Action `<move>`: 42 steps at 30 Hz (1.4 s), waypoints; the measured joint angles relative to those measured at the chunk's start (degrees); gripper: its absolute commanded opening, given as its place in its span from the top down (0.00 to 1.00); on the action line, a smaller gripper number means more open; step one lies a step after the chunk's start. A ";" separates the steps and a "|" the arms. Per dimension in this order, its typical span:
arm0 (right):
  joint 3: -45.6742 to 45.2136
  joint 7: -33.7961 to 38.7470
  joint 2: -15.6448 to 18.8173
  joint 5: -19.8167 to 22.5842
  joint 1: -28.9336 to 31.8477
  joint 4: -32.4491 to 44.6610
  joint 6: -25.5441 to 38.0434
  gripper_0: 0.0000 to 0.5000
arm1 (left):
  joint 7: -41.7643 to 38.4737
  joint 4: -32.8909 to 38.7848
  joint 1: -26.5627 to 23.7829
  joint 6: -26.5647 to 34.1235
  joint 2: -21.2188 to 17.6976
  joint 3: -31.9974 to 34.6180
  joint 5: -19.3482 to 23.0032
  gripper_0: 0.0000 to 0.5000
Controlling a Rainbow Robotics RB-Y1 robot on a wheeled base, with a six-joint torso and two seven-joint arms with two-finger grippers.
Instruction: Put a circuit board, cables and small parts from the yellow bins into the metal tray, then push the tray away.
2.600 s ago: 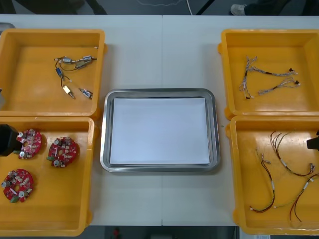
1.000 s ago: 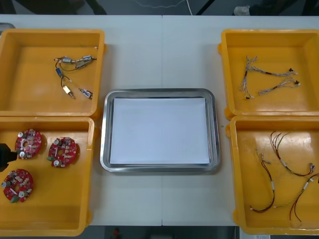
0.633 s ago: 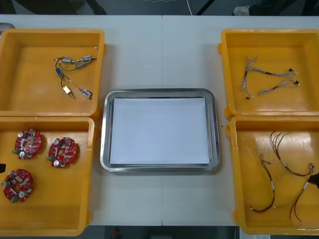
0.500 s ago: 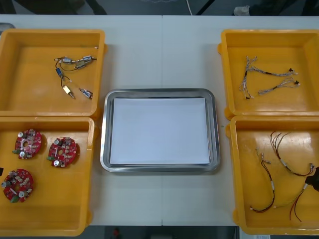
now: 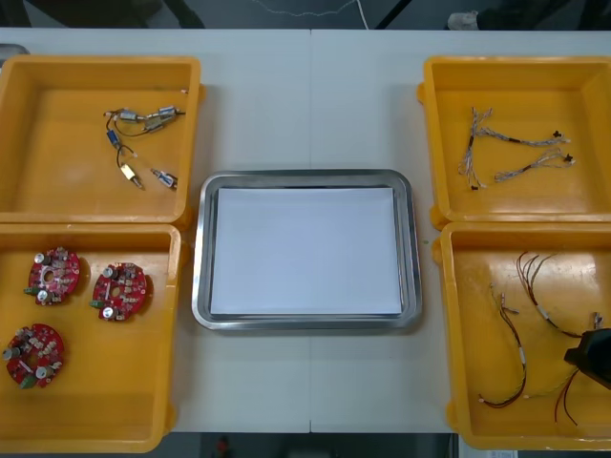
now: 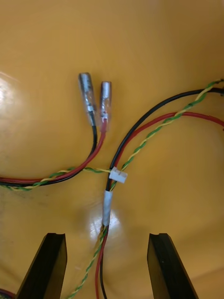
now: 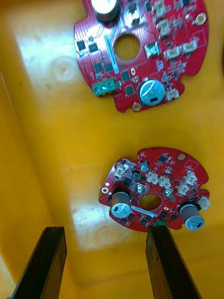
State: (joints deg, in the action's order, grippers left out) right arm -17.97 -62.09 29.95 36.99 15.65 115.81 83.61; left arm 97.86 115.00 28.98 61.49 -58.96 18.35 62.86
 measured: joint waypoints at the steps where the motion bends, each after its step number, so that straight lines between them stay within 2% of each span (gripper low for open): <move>1: 0.20 0.00 0.00 -0.03 0.00 -0.46 -0.06 0.00 | 0.00 -0.65 -0.18 -0.70 0.00 -0.89 0.00 0.00; 11: 1.40 0.26 0.00 -0.10 -0.01 -1.85 -0.16 0.00 | 0.00 -2.65 -1.39 -1.87 0.00 -4.66 0.00 0.00; 19: 1.73 0.35 0.00 -0.19 -0.10 -2.67 -0.75 0.00 | 0.00 -6.46 -4.67 -4.17 -0.01 -8.64 -0.17 0.00; 28: 1.73 0.37 0.00 -1.62 -0.26 -2.70 -2.02 0.00 | 0.00 -7.40 -5.38 -5.75 -0.02 -10.05 -0.55 0.00; 29: 1.73 0.37 0.00 -1.74 -0.29 -2.71 -2.02 0.07 | 0.00 -7.54 -5.38 -5.86 -0.02 -10.22 -0.58 0.00; 30: 1.73 0.38 0.00 -1.82 -0.33 -2.72 -2.02 0.25 | 0.00 -7.65 -5.39 -5.91 -0.02 -10.39 -0.62 0.00; 31: 1.73 0.38 0.00 -1.85 -0.37 -2.72 -2.01 0.58 | 0.00 -7.72 -5.39 -5.94 -0.02 -10.56 -0.65 0.00; 32: 1.73 0.38 0.00 -1.86 -0.41 -2.72 -1.99 0.99 | 0.00 -7.78 -5.39 -6.04 -0.03 -10.73 -0.69 0.00; 36: 1.73 0.39 0.00 -1.87 -0.46 -2.74 -1.91 1.00 | 0.00 -8.11 -5.39 -7.38 -0.09 -11.59 -0.83 0.00; 37: 1.73 0.40 0.00 -1.87 -0.46 -2.74 -1.90 1.00 | 0.00 -8.22 -5.39 -7.75 -0.11 -11.78 -0.83 0.07; 39: 1.73 0.40 0.00 -1.87 -0.49 -2.75 -1.78 1.00 | 0.00 -8.38 -5.39 -8.17 -0.12 -12.05 -0.87 0.29; 40: 1.73 0.40 0.00 -1.87 -0.54 -2.75 -1.70 1.00 | 0.00 -8.43 -5.39 -8.23 -0.12 -12.14 -0.88 0.58; 41: 1.73 0.40 0.00 -1.87 -0.62 -2.76 -1.55 1.00 | 0.00 -8.46 -5.39 -8.24 -0.13 -12.17 -0.89 0.74; 42: 1.71 0.40 0.00 -1.87 -0.76 -2.76 -1.24 1.00 | 0.00 -8.48 -5.39 -8.24 -0.13 -12.17 -0.90 0.99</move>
State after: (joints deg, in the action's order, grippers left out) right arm -16.26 -61.68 29.95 35.12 14.88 113.05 82.37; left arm 97.87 106.52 23.59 53.25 -59.08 6.18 61.96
